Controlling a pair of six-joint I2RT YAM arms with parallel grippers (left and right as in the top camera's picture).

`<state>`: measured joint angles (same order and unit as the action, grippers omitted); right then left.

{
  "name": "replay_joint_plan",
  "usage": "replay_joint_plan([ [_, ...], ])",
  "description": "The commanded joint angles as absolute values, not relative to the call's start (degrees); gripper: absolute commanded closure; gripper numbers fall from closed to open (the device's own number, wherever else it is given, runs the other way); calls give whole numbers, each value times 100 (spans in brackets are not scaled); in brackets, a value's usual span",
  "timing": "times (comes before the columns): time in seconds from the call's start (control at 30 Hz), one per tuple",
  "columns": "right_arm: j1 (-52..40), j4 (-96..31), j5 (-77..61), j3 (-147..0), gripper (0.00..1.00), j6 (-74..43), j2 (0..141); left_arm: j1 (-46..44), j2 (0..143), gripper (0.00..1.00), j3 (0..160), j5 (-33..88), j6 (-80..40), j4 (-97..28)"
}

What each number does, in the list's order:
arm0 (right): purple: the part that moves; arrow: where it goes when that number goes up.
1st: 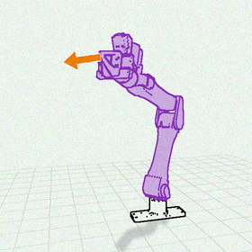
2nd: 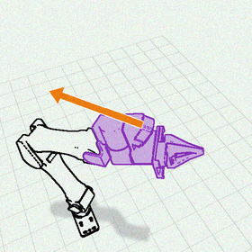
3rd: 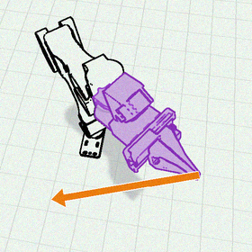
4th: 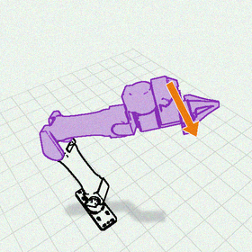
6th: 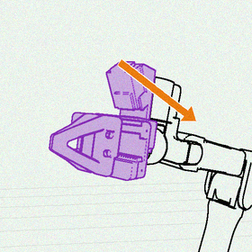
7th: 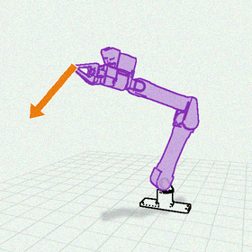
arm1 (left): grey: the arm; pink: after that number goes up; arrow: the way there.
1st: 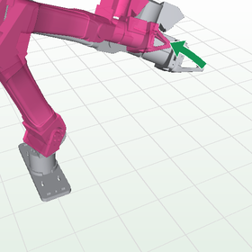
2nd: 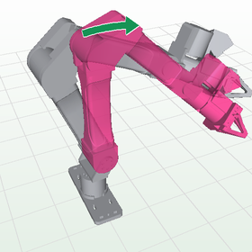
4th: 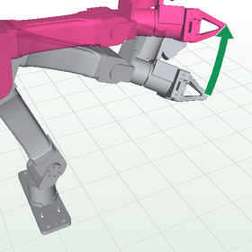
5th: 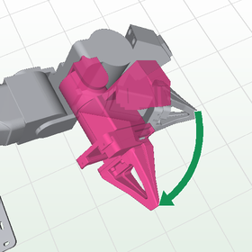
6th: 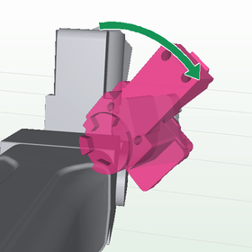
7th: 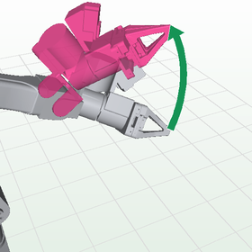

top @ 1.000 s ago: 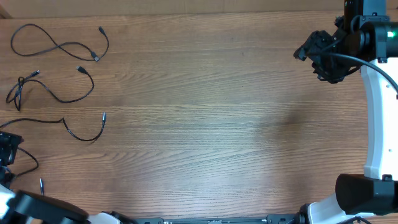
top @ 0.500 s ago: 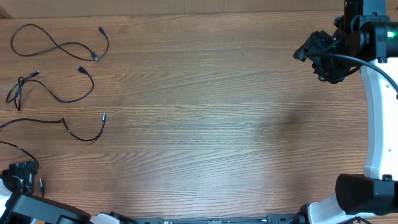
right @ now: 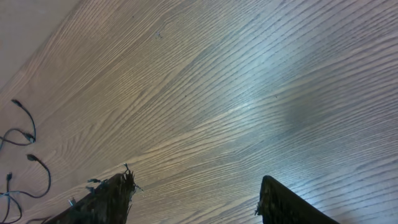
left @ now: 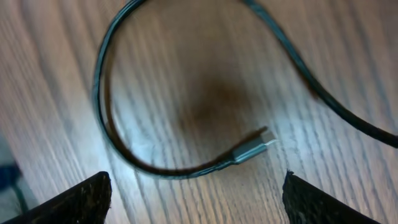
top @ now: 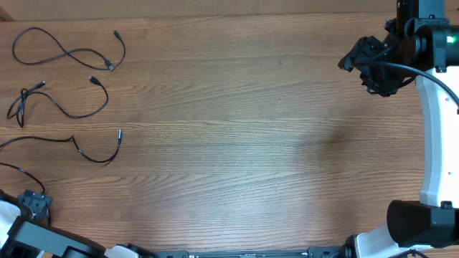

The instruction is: Untangle cables

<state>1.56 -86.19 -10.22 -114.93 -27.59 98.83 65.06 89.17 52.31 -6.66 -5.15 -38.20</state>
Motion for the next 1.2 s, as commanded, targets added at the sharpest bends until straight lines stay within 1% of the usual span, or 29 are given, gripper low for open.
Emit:
replay_joint_plan([
  [0.0,163,-8602,-991,-11469,35,-2714,9861,6484,9024,12,5164,-40,1057,-3719],
  [0.03,163,-8602,-991,-11469,34,-2714,9861,6484,9054,13,5164,224,1448,-3723],
  [0.13,163,-8600,-991,-11469,34,-2711,9861,6490,9115,23,5162,738,2093,-3848],
  [0.33,163,-8558,-991,-11469,35,-2714,9861,6490,9367,19,5162,781,2185,-3795],
  [0.63,163,-8412,-991,-11469,34,-2714,9861,6484,9487,29,5164,746,2707,-3391],
  [0.7,163,-8368,-993,-11469,34,-2716,9861,6484,9487,26,5164,749,2705,-3317],
  [0.73,163,-8361,-993,-11469,34,-2718,9861,6484,9487,6,5164,749,2705,-3297],
  [0.77,163,-8355,-998,-11469,34,-2716,9861,6484,9487,0,5164,749,2703,-3284],
  [1.03,163,-8407,-1013,-11469,34,-2716,9861,6484,9487,0,5164,781,2491,-3061],
  [1.17,163,-8399,-1013,-11469,34,-2716,9861,6484,9494,0,5164,1133,2443,-2969],
])
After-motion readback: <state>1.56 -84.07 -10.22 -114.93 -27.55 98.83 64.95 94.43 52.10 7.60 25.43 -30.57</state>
